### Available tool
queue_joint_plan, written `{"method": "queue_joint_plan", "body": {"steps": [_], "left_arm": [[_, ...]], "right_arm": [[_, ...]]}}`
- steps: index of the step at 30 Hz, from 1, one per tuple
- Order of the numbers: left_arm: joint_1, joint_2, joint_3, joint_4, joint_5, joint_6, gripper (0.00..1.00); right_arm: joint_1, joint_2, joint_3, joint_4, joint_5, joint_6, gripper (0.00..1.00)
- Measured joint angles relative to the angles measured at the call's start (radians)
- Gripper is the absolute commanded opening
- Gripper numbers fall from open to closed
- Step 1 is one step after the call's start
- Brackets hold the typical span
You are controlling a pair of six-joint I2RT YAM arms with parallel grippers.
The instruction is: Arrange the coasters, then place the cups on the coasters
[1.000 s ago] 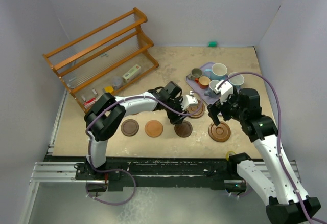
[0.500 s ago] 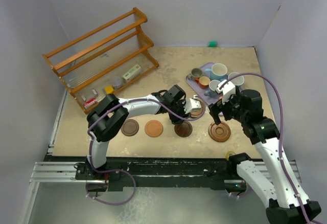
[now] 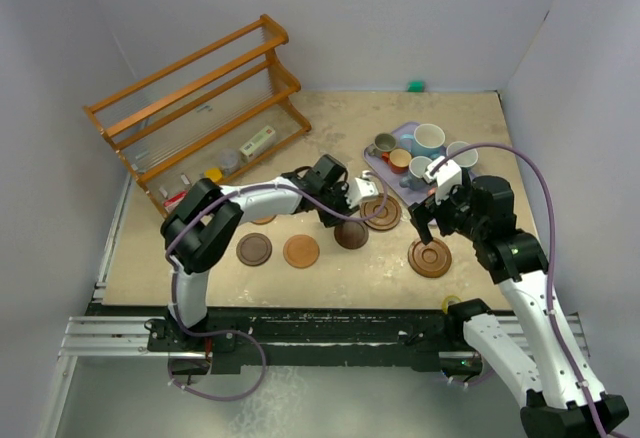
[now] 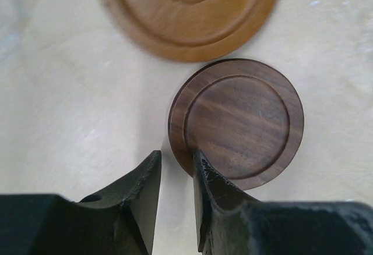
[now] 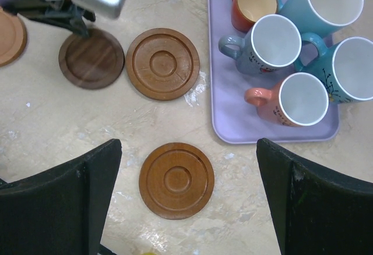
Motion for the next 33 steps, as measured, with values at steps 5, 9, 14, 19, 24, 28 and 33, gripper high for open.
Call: {"method": "queue_joint_plan", "body": {"steps": [5,9,14,19,24,28,33], "left_arm": [[0.084,-0.036,-0.048,0.022,-0.052,0.011,0.22],[0.123,-0.069,-0.084,0.016,-0.112,0.031,0.22],[0.142,-0.089,-0.100,-0.003,-0.182,0.053,0.21],[0.164,-0.109,-0.117,-0.028,-0.243,0.073,0.21],[0.181,-0.124,-0.133,-0.042,-0.281,0.083,0.21],[0.181,-0.124,-0.133,-0.043,-0.286,0.086,0.23],[0.181,-0.128,-0.132,-0.051,-0.286,0.085,0.30]], "right_arm": [[0.000,-0.010,0.000,0.000,0.000,0.000,1.00],[0.000,-0.010,0.000,0.000,0.000,0.000,1.00],[0.000,-0.011,0.000,0.000,0.000,0.000,1.00],[0.000,-0.011,-0.001,0.000,0.000,0.000,1.00],[0.000,-0.011,-0.006,0.000,0.000,-0.001,1.00],[0.000,-0.011,-0.013,0.000,0.001,-0.006,1.00],[0.000,-0.001,-0.013,0.007,0.023,-0.032,1.00]]}}
